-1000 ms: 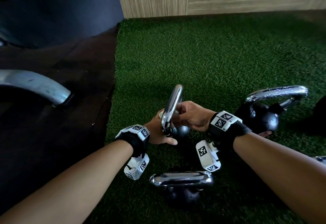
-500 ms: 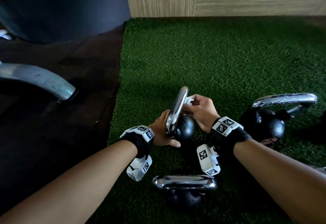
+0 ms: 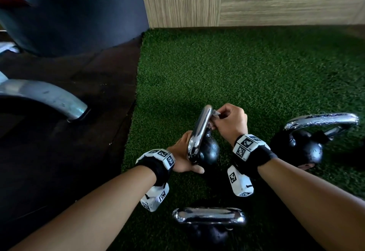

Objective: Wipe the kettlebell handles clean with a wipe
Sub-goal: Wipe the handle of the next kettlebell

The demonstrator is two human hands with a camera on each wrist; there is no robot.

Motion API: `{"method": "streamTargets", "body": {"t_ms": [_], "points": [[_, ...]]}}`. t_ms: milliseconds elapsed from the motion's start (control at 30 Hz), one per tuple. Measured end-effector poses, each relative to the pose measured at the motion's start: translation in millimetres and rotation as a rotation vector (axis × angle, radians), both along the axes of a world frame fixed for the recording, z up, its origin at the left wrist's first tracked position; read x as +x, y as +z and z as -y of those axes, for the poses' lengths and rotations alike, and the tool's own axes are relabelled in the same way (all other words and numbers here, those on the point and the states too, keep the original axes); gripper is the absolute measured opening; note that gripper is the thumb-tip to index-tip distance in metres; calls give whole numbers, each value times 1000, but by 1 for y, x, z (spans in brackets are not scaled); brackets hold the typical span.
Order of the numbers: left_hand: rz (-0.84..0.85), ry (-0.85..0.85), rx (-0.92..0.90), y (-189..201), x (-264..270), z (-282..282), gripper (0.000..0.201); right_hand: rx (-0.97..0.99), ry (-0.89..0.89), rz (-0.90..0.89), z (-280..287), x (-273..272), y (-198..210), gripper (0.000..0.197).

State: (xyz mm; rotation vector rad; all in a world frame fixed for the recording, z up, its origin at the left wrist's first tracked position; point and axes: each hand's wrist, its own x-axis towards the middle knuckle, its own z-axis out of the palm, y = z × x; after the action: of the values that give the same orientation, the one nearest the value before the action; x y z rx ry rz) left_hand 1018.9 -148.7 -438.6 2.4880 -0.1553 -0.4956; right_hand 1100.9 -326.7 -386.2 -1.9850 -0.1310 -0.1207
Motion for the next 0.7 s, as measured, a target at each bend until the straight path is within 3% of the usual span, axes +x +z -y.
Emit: {"method": "streamTargets", "body": {"t_ms": [167,300,467,600,700], "points": [[-9,-21,76,6,0,2,124,59,20,-190,-2,7,-5,23],[15,-27,101,11,-4,4,123,10,1,-233,-9,12,-4,18],[30,-24,149,25,-14,12,117,-45,87,-430,-16,9,-5,20],[10,-35,85,40,-24,14,112,-125,92,-430,-15,9,1,26],[25,17,28,57,-34,10,130,-334,141,-327,-8,8,6,36]]}}
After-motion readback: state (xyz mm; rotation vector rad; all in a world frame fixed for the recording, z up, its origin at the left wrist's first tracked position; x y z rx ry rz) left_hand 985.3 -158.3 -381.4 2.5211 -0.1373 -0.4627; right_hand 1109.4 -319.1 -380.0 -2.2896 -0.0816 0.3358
